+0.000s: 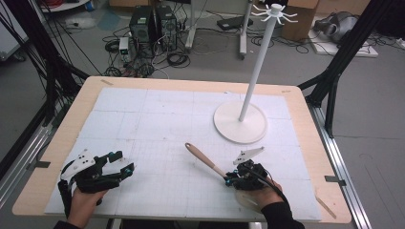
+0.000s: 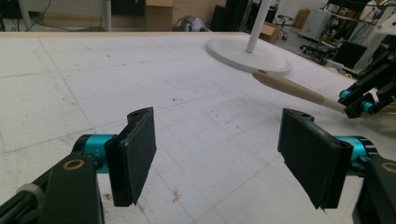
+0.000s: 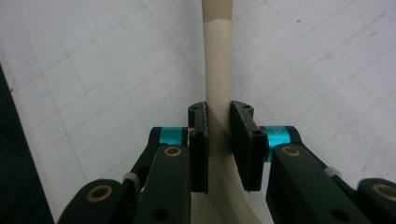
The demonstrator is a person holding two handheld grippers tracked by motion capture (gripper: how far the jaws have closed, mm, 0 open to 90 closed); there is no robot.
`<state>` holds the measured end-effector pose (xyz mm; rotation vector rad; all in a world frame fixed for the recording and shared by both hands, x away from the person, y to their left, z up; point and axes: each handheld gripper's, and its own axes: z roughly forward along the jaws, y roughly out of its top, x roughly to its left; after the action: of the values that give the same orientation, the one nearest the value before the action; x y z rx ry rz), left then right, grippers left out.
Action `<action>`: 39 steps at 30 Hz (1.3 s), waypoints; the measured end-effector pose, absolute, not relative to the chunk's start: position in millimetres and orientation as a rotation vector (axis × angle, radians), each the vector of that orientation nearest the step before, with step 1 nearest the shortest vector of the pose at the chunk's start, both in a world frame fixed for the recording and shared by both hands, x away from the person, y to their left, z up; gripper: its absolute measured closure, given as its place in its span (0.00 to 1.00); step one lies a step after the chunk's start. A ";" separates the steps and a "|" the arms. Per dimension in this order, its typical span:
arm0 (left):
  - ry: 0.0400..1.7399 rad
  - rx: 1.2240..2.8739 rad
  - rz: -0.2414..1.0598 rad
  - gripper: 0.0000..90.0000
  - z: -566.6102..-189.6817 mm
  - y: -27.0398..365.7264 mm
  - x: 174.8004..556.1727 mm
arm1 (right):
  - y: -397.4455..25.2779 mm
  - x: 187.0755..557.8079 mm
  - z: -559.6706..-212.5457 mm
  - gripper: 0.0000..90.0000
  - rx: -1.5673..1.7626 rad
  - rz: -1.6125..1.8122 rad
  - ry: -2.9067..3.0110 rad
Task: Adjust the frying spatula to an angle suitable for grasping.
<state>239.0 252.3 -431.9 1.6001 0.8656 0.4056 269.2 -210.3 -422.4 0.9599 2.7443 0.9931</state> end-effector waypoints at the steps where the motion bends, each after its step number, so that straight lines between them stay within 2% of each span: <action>1: 0.866 1.598 0.407 0.31 -432.0 252.1 239.0 | -209.8 268.6 -423.1 0.86 0.954 0.991 2.746; 12: 0.868 1.603 0.407 0.31 -432.3 251.7 239.0 | -207.2 266.1 -428.6 0.86 0.935 0.956 2.756; 20: 0.867 1.608 0.405 0.31 -432.6 251.5 239.0 | -211.3 263.4 -418.2 0.79 0.920 1.044 2.681; 28: 0.864 1.604 0.404 0.31 -432.8 251.4 239.0 | -250.3 245.3 -395.2 0.40 1.000 1.195 2.334; 35: 0.870 1.587 0.416 0.31 -432.9 251.2 238.5 | -280.0 221.0 -394.7 0.23 1.082 1.234 2.140; 39: 0.873 1.573 0.417 0.31 -432.6 252.4 237.1 | -291.0 212.7 -395.4 0.19 1.111 1.254 2.075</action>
<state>237.1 252.4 -432.6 1.5725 0.8734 0.4170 212.7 -291.0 -395.4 1.1112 2.0754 1.2538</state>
